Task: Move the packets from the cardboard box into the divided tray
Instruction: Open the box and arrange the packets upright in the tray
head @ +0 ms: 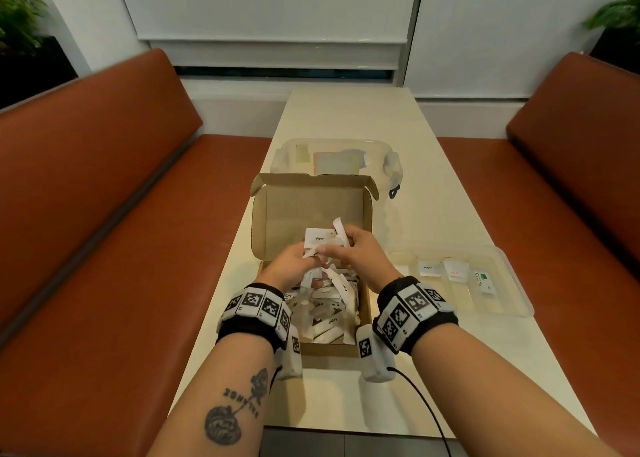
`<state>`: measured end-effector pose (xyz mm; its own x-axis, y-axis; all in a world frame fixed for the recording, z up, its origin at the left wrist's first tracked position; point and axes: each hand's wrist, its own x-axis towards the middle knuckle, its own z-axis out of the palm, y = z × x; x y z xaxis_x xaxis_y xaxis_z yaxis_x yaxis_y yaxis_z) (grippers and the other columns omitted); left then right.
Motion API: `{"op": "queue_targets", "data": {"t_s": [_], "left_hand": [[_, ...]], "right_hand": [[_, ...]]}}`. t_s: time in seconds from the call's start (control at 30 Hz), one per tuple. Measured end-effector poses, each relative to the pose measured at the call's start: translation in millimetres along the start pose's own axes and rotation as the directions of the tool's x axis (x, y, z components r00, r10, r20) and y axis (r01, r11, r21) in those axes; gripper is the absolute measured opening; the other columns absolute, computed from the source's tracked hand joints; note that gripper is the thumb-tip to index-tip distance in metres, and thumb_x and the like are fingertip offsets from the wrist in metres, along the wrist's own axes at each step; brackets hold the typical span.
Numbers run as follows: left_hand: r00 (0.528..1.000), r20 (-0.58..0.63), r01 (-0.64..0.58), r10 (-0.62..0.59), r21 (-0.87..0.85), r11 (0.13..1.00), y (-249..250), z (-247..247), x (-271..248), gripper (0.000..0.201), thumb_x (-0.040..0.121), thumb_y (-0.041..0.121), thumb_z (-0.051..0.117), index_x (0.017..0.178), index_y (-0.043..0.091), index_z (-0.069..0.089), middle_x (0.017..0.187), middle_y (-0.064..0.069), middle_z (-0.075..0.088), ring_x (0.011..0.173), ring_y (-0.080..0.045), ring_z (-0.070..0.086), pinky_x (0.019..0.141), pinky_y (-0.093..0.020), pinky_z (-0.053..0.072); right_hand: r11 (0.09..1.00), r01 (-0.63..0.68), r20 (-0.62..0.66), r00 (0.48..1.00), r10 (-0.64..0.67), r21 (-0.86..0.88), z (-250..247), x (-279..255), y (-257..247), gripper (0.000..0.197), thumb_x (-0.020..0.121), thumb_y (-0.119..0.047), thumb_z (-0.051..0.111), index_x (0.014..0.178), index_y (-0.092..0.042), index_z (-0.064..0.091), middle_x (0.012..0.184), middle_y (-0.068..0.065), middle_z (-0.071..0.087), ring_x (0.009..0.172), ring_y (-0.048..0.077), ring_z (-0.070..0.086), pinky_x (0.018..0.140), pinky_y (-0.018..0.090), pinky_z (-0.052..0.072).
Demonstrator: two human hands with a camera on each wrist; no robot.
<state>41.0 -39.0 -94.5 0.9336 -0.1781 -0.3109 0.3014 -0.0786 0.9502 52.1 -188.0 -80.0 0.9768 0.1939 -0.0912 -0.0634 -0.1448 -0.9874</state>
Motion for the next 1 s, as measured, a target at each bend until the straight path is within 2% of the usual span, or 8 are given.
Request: {"op": "queue_targets", "data": {"t_s": [0.13,0.4,0.57,0.67,0.77,0.83,0.9,1.0], "left_hand": [[0.999,-0.026,0.027,-0.029,-0.103,0.994,-1.3,2.4,5.3,0.024,0.090,0.006,0.061,0.114,0.006,0.058,0.094,-0.013,0.067,0.074,-0.020,0.068,0.065,-0.029,0.059],[0.984,-0.156,0.006,-0.088,-0.461,0.887,-7.8,3.4,13.5,0.015,0.091,-0.010,0.046,0.089,0.003,0.053,0.080,-0.013,0.057,0.067,-0.021,0.064,0.054,-0.026,0.058],[0.986,-0.136,0.005,-0.097,-0.558,0.830,-1.2,6.0,13.3,0.018,0.096,0.011,0.047,0.105,0.006,0.062,0.095,-0.014,0.068,0.080,-0.023,0.068,0.063,-0.037,0.055],[0.985,-0.116,0.020,-0.127,-0.658,0.753,4.4,6.1,13.2,0.027,0.098,0.016,0.040,0.100,0.003,0.063,0.092,-0.018,0.070,0.080,-0.030,0.068,0.077,-0.044,0.053],[0.980,-0.098,0.044,-0.176,-0.749,0.661,8.9,6.4,12.1,0.036,0.100,0.033,0.040,0.089,0.007,0.062,0.071,-0.014,0.071,0.059,-0.025,0.070,0.055,-0.034,0.057],[0.986,-0.076,0.053,-0.146,-0.693,0.719,9.2,7.3,10.6,0.029,0.095,0.033,0.053,0.097,0.006,0.062,0.082,-0.014,0.071,0.064,-0.023,0.070,0.057,-0.035,0.059],[0.992,-0.069,0.041,-0.101,-0.591,0.805,7.3,8.2,9.6,0.019,0.090,0.014,0.062,0.107,0.007,0.058,0.096,-0.014,0.068,0.075,-0.022,0.071,0.063,-0.035,0.060],[0.991,-0.110,0.001,-0.075,-0.559,0.829,1.6,9.2,10.2,0.030,0.087,-0.004,0.058,0.115,0.005,0.053,0.101,-0.015,0.066,0.081,-0.024,0.070,0.059,-0.032,0.059]], "right_hand": [[0.997,0.045,-0.156,0.986,-0.054,-0.058,0.7,3.4,2.2,0.012,0.081,-0.017,0.072,0.084,-0.007,0.066,0.071,0.001,0.062,0.060,0.009,0.055,0.050,0.015,0.044],[0.993,0.089,-0.287,0.956,-0.062,0.081,-6.2,6.9,-18.5,0.016,0.083,-0.010,0.069,0.090,0.004,0.068,0.079,0.013,0.065,0.072,0.021,0.058,0.070,0.034,0.050],[0.979,-0.071,-0.044,0.996,0.081,0.192,0.3,0.8,-21.3,0.011,0.082,-0.007,0.069,0.085,-0.001,0.059,0.059,0.006,0.050,0.042,0.009,0.040,0.037,0.017,0.033],[0.993,-0.105,-0.084,0.990,0.110,0.060,6.8,3.4,-14.9,0.018,0.080,-0.011,0.073,0.084,-0.002,0.058,0.073,0.016,0.056,0.056,0.020,0.047,0.048,0.027,0.038],[0.986,-0.099,-0.139,0.987,0.081,-0.132,7.8,6.4,-7.7,0.017,0.079,-0.018,0.075,0.077,-0.009,0.061,0.071,0.008,0.063,0.057,0.016,0.056,0.053,0.024,0.047],[0.976,-0.076,-0.135,0.990,0.049,-0.206,7.3,5.6,-6.0,0.015,0.078,-0.020,0.075,0.079,-0.010,0.063,0.068,0.002,0.063,0.054,0.010,0.056,0.049,0.018,0.046],[0.971,-0.062,-0.105,0.994,0.038,-0.229,6.1,5.2,-6.9,0.014,0.079,-0.016,0.073,0.087,-0.009,0.064,0.072,0.002,0.064,0.058,0.011,0.059,0.052,0.018,0.048],[0.982,-0.114,-0.067,0.992,0.104,-0.153,0.1,2.9,-11.1,0.012,0.080,-0.002,0.062,0.088,-0.011,0.058,0.074,0.005,0.060,0.060,0.016,0.056,0.052,0.023,0.047]]}}
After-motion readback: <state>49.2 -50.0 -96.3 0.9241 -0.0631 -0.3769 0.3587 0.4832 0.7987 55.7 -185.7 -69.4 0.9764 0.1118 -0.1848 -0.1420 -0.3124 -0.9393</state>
